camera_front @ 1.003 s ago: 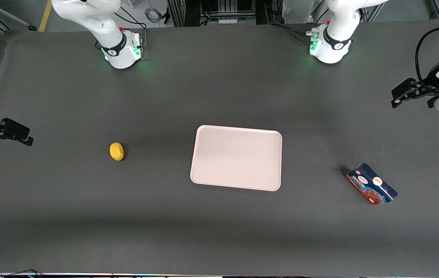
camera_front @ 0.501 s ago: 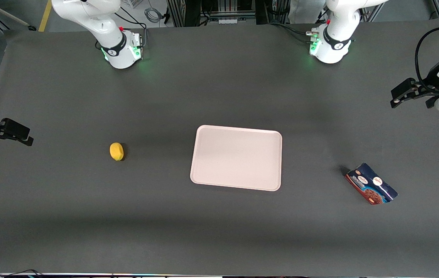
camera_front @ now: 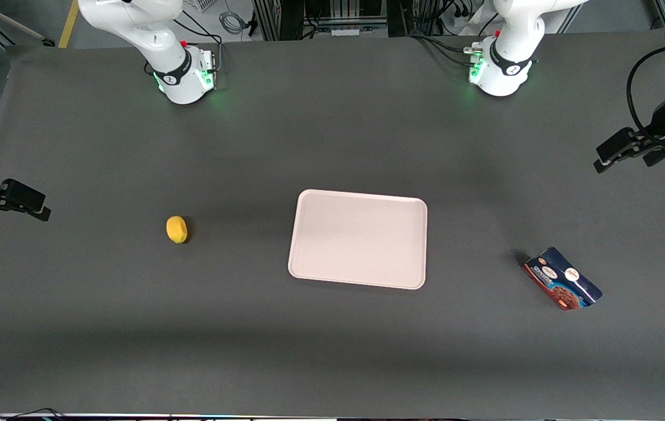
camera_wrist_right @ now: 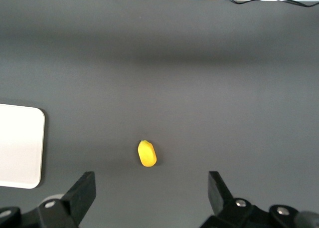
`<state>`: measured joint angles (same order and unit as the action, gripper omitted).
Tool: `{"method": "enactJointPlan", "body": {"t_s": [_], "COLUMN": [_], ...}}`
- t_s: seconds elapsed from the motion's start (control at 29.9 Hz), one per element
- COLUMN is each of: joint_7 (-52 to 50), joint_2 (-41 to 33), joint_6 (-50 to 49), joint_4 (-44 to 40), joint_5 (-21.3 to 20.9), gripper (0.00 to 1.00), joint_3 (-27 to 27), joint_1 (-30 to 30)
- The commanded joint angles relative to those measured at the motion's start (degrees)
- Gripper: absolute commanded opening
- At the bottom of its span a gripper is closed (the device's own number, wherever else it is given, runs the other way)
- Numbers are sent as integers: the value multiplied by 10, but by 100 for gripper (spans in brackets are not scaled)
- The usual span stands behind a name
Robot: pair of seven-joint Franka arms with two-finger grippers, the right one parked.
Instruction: Place cookie box on tray
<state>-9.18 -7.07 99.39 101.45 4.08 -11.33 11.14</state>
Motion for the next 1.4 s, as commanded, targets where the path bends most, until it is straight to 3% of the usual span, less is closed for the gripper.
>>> {"method": "enactJointPlan", "body": {"t_s": [0.0,0.23,0.6,0.94,1.17,1.37], "joint_7": [-107,-225,-257,-280,-280,-295], "joint_2": [17,56,169,258,326,363], "joint_6": [32,77,106,208,294,321], "joint_4": [0,0,-46,-49,-48,-49], "joint_5": [6,0,1,-4,-35,-34], "gripper": [99,99,99,99,99,99], "joint_3": [0,17,60,73,74,85], "joint_1": [-1,-4,-21,-32,-33,-44]}}
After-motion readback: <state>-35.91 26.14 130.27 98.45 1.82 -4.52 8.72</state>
